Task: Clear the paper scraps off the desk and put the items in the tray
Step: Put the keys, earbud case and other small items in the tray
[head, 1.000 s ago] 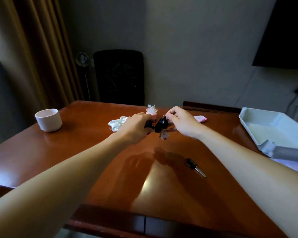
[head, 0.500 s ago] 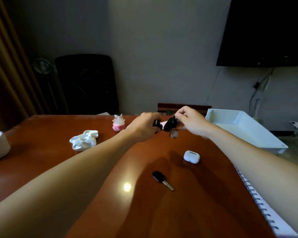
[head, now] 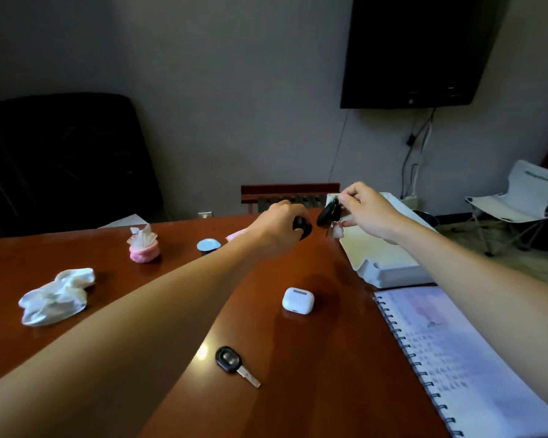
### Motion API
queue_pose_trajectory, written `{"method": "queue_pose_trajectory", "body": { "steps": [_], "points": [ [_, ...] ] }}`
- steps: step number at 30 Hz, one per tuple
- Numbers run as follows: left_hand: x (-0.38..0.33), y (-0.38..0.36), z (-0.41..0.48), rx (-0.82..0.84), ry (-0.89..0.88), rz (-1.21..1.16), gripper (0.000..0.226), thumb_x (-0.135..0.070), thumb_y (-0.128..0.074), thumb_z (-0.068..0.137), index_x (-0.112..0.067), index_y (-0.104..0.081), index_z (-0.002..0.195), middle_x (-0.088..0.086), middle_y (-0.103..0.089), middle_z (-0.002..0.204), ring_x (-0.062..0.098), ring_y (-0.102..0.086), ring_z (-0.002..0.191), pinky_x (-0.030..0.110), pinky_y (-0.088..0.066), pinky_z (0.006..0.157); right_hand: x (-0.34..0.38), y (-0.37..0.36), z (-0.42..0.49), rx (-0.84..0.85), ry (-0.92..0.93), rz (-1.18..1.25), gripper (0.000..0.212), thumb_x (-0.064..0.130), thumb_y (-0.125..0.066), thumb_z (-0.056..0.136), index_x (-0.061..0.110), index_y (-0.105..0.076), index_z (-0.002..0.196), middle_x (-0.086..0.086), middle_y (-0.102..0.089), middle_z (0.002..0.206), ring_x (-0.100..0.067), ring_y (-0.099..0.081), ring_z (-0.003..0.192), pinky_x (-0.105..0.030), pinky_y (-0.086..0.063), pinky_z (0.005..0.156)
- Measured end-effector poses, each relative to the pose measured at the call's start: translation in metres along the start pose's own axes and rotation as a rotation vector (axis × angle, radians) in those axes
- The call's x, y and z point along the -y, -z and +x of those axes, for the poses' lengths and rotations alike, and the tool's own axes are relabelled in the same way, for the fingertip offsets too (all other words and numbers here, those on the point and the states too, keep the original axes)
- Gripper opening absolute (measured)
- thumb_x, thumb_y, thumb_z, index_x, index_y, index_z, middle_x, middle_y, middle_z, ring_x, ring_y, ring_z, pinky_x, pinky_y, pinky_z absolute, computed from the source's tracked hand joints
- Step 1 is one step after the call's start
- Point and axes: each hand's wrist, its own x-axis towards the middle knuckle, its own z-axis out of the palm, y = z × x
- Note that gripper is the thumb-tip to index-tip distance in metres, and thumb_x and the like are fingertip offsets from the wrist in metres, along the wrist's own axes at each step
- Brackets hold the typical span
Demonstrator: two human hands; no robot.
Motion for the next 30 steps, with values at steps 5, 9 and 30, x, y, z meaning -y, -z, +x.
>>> {"method": "queue_pose_trajectory", "body": {
  "steps": [5,9,30],
  "points": [
    [-0.017,-0.023,0.03,0.004,-0.017,-0.034,0.038,-0.014,-0.06,0.091,-0.025,-0.052,0.126,0.004,-0.062,0.125,0.027,-0.062,0.105,0.044,-0.058,0.084,-0.031,0.017,0.008,-0.068,-0.032,-0.021,0.017,0.024,-0.042,0.104,0.009,-0.05,0.104,-0.006,-0.058,0.101,-0.026,-0.064,0.098,-0.033,-0.059,0.077],
    [-0.022,-0.036,0.05,0.0,-0.037,-0.029,0.033,-0.019,-0.062,0.092,-0.024,-0.046,0.121,0.003,-0.064,0.122,0.026,-0.063,0.098,0.039,-0.057,0.079,-0.053,0.024,0.013,-0.111,-0.04,-0.027,0.015,0.02,-0.043,0.103,0.009,-0.05,0.096,-0.01,-0.06,0.097,-0.033,-0.064,0.097,-0.05,-0.057,0.083],
    [-0.014,-0.1,0.146,0.092,0.002,-0.098,0.02,-0.013,-0.065,0.092,-0.019,-0.057,0.109,0.007,-0.063,0.112,0.027,-0.062,0.094,0.041,-0.058,0.085,-0.112,0.037,0.078,-0.22,-0.036,-0.159,0.008,0.016,-0.054,0.097,0.01,-0.056,0.091,-0.004,-0.048,0.098,-0.029,-0.06,0.093,-0.047,-0.055,0.084]
  ]
}}
